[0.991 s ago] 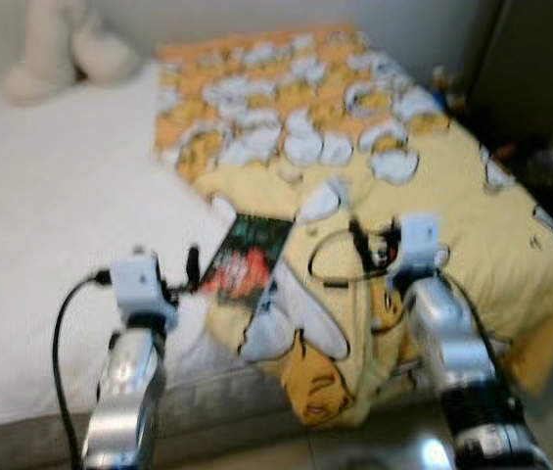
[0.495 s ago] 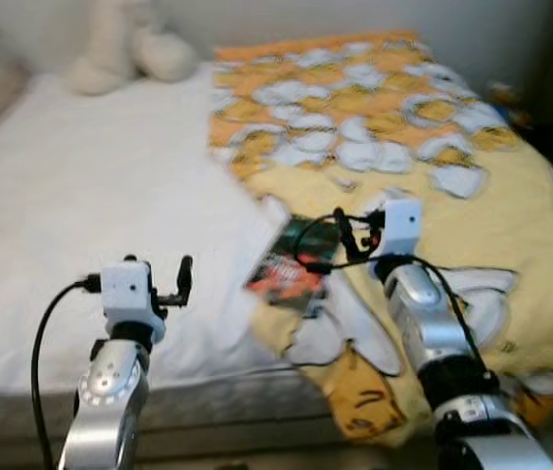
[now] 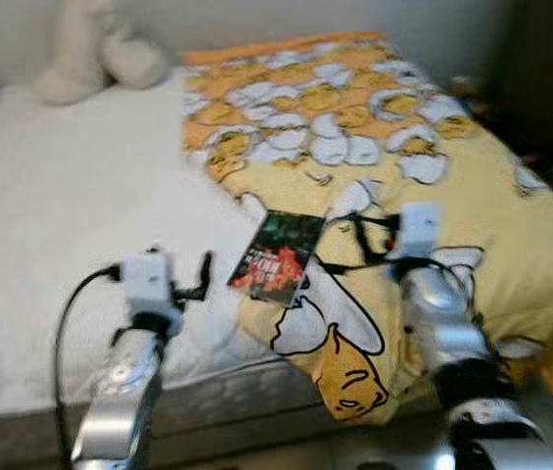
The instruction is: Clean up the room
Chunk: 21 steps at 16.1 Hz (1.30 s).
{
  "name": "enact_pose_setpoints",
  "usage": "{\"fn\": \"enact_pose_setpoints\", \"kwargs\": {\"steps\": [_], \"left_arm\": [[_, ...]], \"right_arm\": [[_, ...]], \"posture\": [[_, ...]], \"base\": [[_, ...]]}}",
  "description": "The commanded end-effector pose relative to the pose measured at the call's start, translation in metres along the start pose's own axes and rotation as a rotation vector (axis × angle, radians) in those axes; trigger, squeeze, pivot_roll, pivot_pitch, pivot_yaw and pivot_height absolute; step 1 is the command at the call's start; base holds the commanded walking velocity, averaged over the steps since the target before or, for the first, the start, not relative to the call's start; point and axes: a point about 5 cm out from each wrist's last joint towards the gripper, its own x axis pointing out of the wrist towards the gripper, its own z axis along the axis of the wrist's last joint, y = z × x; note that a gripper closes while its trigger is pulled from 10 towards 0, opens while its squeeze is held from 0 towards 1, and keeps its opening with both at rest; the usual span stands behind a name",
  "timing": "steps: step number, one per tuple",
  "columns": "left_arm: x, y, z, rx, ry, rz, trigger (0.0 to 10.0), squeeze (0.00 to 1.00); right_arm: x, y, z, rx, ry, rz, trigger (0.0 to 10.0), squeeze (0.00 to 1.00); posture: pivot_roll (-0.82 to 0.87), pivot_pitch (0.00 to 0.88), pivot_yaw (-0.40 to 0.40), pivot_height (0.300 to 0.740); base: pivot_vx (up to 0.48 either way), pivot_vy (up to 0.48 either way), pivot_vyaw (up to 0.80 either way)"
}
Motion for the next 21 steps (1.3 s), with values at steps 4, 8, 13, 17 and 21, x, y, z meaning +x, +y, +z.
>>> {"fn": "enact_pose_setpoints", "kwargs": {"steps": [4, 8, 13, 17, 21], "left_arm": [[-0.001, 0.008, -0.001, 0.028, 0.010, 0.022, 10.0, 0.00], [-0.001, 0.009, -0.001, 0.044, 0.011, 0.024, 10.0, 0.00], [-0.006, 0.011, 0.000, 0.057, 0.010, 0.025, 10.0, 0.00], [-0.022, 0.020, 0.004, 0.092, 0.025, 0.030, 10.0, 0.00], [-0.052, 0.032, 0.011, 0.143, 0.058, 0.033, 10.0, 0.00]], "right_arm": [[0.002, 0.014, 0.004, 0.012, -0.028, 0.036, 10.0, 0.00], [0.002, 0.013, 0.005, 0.009, -0.032, 0.027, 10.0, 0.00], [0.008, 0.024, 0.007, 0.065, -0.035, 0.072, 10.0, 0.00], [0.021, 0.038, -0.003, 0.202, 0.058, 0.067, 10.0, 0.00], [0.025, 0.054, -0.014, 0.292, 0.141, 0.081, 10.0, 0.00]], "posture": [[-0.10, 0.000, 0.127, 0.740], [-0.10, 0.000, 0.126, 0.740], [-0.07, 0.000, 0.129, 0.740], [0.01, 0.000, 0.138, 0.740], [0.12, 0.055, 0.155, 0.740]], "base": [[0.000, 0.235, -0.63], [0.000, 0.000, -0.32], [0.000, 0.000, 0.00], [0.000, 0.000, 0.00], [0.000, 0.000, 0.00]]}}
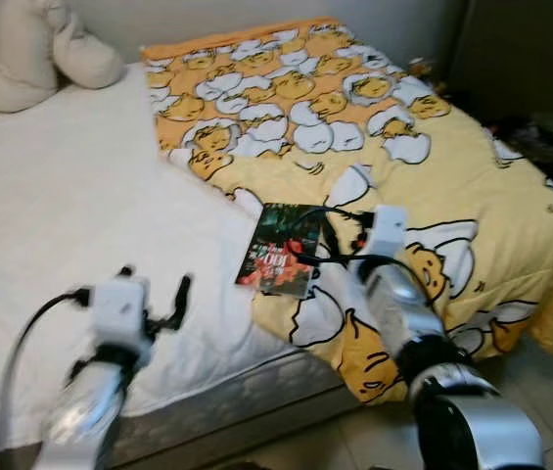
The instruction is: Clean up the room
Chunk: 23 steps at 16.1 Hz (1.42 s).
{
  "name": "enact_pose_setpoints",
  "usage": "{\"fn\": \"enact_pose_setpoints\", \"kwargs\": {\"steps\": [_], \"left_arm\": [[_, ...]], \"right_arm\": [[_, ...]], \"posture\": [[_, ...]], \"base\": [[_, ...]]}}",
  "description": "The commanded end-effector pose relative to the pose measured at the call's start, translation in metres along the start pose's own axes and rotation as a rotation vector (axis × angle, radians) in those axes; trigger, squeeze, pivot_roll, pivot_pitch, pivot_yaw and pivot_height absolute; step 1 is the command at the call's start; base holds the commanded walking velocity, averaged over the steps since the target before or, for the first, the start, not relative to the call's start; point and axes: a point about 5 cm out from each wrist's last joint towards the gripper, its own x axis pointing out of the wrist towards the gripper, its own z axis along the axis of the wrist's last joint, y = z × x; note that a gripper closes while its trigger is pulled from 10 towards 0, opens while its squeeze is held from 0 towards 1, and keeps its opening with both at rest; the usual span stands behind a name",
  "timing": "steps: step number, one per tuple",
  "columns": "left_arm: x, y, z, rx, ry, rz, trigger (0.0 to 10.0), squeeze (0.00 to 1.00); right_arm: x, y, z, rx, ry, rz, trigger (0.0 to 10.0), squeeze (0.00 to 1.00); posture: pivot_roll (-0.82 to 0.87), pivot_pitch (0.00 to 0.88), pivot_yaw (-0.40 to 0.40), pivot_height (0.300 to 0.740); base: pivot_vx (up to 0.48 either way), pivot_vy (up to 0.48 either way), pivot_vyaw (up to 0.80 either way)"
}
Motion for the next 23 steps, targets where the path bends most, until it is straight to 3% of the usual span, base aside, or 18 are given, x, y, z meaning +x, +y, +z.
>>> {"fn": "enact_pose_setpoints", "kwargs": {"steps": [1, 7, 10, 19, 23], "left_arm": [[-0.007, 0.005, 0.006, 0.014, -0.005, 0.004, 10.0, 0.00], [-0.040, 0.020, 0.010, 0.050, 0.075, 0.027, 10.0, 0.00], [-0.052, 0.020, 0.014, 0.056, 0.107, 0.019, 10.0, 0.00], [-0.058, 0.017, 0.016, 0.042, 0.134, 0.026, 10.0, 0.00], [-0.058, 0.015, 0.015, 0.034, 0.138, 0.024, 10.0, 0.00]], "right_arm": [[0.002, 0.006, 0.000, 0.028, 0.007, 0.013, 10.0, 0.00], [0.003, 0.019, -0.014, -0.010, 0.034, -0.030, 10.0, 0.00], [0.000, 0.020, -0.024, 0.007, 0.067, -0.045, 10.0, 0.00], [0.006, 0.041, -0.019, 0.078, 0.065, 0.020, 10.0, 0.00], [0.007, 0.050, -0.019, 0.027, 0.054, 0.046, 10.0, 0.00]], "posture": [[0.14, 0.078, 0.159, 0.740], [0.21, 0.179, 0.195, 0.740], [0.22, 0.213, 0.210, 0.740], [0.23, 0.226, 0.199, 0.740], [0.22, 0.223, 0.196, 0.740]], "base": [[0.000, 0.000, 0.00], [0.000, 0.000, 0.00], [0.000, 0.000, 0.00], [0.000, 0.000, 0.00], [0.000, 0.000, 0.00]]}}
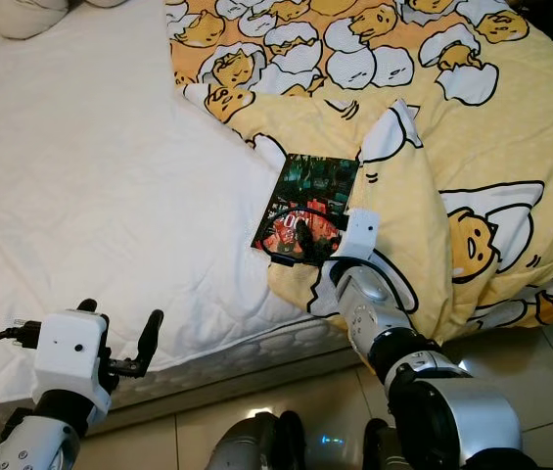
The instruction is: Clean up the room
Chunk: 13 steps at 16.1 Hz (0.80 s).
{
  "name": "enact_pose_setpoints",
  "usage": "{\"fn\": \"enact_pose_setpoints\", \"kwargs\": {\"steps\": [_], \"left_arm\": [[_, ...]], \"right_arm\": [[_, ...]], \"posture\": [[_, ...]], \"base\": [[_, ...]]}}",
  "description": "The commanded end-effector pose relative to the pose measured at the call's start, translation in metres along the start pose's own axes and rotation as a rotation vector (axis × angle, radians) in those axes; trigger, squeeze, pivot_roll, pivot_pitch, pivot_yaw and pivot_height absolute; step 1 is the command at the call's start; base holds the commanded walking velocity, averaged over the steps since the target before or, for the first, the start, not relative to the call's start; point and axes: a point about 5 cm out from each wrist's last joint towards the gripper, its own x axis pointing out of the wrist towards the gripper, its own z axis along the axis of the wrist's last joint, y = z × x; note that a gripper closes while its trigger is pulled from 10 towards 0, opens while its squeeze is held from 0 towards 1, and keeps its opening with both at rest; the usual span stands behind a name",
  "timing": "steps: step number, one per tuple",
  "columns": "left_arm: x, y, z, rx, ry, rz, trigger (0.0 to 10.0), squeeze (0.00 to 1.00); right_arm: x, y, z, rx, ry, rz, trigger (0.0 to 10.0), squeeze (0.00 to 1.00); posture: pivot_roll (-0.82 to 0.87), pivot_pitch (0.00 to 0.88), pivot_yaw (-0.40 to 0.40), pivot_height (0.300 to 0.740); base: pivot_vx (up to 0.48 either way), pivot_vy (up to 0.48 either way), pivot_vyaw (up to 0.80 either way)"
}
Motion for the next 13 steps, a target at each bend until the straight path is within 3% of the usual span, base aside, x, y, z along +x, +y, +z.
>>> {"fn": "enact_pose_setpoints", "kwargs": {"steps": [1, 3, 5, 8, 11, 13], "left_arm": [[-0.0027, 0.0031, -0.0001, 0.004, 0.012, 0.015, 10.0, 0.00], [-0.0019, 0.0035, -0.0004, 0.004, 0.013, 0.014, 10.0, 0.00], [-0.0003, 0.0020, -0.0013, 0.001, 0.013, 0.007, 10.0, 0.00], [0.0021, -0.0002, -0.0020, -0.006, 0.012, 0.002, 10.0, 0.00], [0.0045, -0.0026, -0.0027, -0.012, 0.011, -0.006, 10.0, 0.00], [0.0053, -0.0023, -0.0031, -0.012, 0.012, -0.008, 10.0, 0.00]], "right_arm": [[0.0001, 0.0137, -0.0059, -0.020, 0.017, 0.036, 10.0, 0.00], [-0.0002, 0.0160, -0.0060, -0.053, 0.007, 0.038, 10.0, 0.00], [-0.0013, 0.0177, -0.0057, -0.180, -0.014, 0.022, 10.0, 0.00], [-0.0043, 0.0154, -0.0089, -0.276, -0.035, -0.013, 10.0, 0.00], [-0.0064, 0.0182, -0.0140, -0.288, -0.035, -0.011, 10.0, 0.00], [-0.0053, 0.0225, -0.0137, -0.237, -0.026, 0.003, 10.0, 0.00]], "posture": [[0.22, 0.222, 0.197, 0.740], [0.21, 0.223, 0.199, 0.740], [0.20, 0.219, 0.196, 0.740], [0.19, 0.217, 0.195, 0.740], [0.18, 0.218, 0.197, 0.740], [0.18, 0.215, 0.197, 0.740]], "base": [[0.000, 0.000, 0.00], [0.000, 0.000, 0.00], [0.000, 0.000, 0.00], [0.000, 0.000, 0.00], [0.000, 0.000, 0.00], [0.000, 0.000, 0.00]]}}
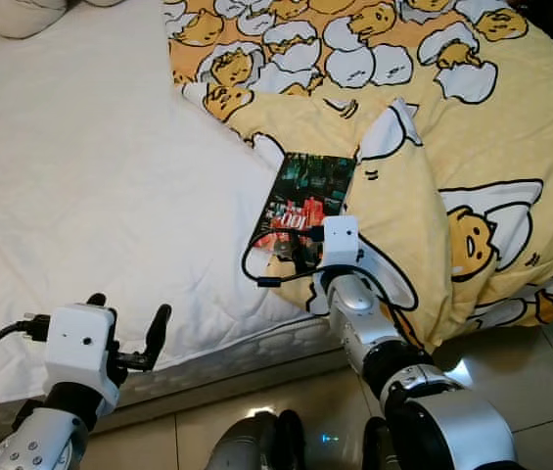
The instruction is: Clean up the room
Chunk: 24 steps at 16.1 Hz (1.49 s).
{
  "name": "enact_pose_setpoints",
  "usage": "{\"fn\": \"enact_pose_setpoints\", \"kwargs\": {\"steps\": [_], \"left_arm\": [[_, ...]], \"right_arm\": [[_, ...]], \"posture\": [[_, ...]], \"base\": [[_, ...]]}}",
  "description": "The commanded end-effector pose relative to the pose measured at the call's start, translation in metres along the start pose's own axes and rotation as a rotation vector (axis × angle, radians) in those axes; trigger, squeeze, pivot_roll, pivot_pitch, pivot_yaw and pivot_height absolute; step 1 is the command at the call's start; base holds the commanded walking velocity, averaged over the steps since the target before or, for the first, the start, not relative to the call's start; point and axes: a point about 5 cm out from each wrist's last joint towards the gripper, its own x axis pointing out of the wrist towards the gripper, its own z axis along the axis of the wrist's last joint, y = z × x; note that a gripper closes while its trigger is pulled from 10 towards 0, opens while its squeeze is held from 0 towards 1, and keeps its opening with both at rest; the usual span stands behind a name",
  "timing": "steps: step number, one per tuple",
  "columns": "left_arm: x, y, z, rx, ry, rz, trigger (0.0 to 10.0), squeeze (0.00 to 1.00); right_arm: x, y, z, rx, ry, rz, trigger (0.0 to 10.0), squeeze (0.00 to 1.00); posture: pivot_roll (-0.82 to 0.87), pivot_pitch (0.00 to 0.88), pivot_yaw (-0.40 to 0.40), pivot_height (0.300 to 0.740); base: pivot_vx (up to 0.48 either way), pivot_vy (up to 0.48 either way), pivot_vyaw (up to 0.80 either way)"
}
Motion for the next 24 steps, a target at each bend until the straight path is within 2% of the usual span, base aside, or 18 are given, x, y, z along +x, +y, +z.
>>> {"fn": "enact_pose_setpoints", "kwargs": {"steps": [1, 2, 5, 6, 7, 8, 14, 24], "left_arm": [[-0.001, 0.003, -0.006, 0.002, 0.029, 0.011, 10.0, 0.00], [-0.001, 0.003, -0.006, 0.002, 0.029, 0.011, 10.0, 0.00], [-0.001, 0.002, -0.006, 0.003, 0.028, 0.009, 10.0, 0.00], [-0.001, 0.002, -0.006, 0.003, 0.028, 0.008, 10.0, 0.00], [-0.001, 0.001, -0.006, 0.003, 0.029, 0.008, 10.0, 0.00], [-0.001, 0.001, -0.006, 0.002, 0.029, 0.008, 10.0, 0.00], [0.003, -0.007, -0.008, -0.018, 0.025, -0.009, 10.0, 0.00], [0.007, -0.010, -0.007, -0.023, 0.013, -0.009, 10.0, 0.00]], "right_arm": [[0.000, 0.014, 0.001, 0.062, 0.009, 0.041, 10.0, 0.00], [0.000, 0.014, 0.001, 0.062, 0.009, 0.041, 10.0, 0.00], [0.002, 0.016, -0.003, 0.154, 0.064, 0.066, 10.0, 0.00], [0.002, 0.015, -0.004, 0.182, 0.078, 0.065, 5.3, 0.00], [0.002, 0.014, -0.006, 0.210, 0.092, 0.064, 0.0, 0.00], [0.002, 0.013, -0.008, 0.249, 0.110, 0.069, 0.0, 0.00], [0.004, 0.011, -0.002, 0.203, 0.094, 0.114, 0.0, 0.00], [0.006, 0.022, 0.002, 0.251, 0.113, 0.190, 0.0, 0.00]], "posture": [[0.18, 0.215, 0.197, 0.740], [0.18, 0.215, 0.197, 0.740], [0.18, 0.215, 0.197, 0.740], [0.18, 0.215, 0.197, 0.740], [0.18, 0.215, 0.197, 0.740], [0.18, 0.215, 0.197, 0.740], [0.15, 0.222, 0.186, 0.740], [0.16, 0.218, 0.176, 0.740]], "base": [[0.000, 0.000, 0.00], [0.000, 0.000, 0.00], [0.000, 0.000, 0.00], [0.000, 0.000, 0.00], [0.000, 0.000, 0.00], [0.000, 0.000, 0.00], [0.000, 0.000, 0.00], [0.000, 0.000, 0.00]]}}
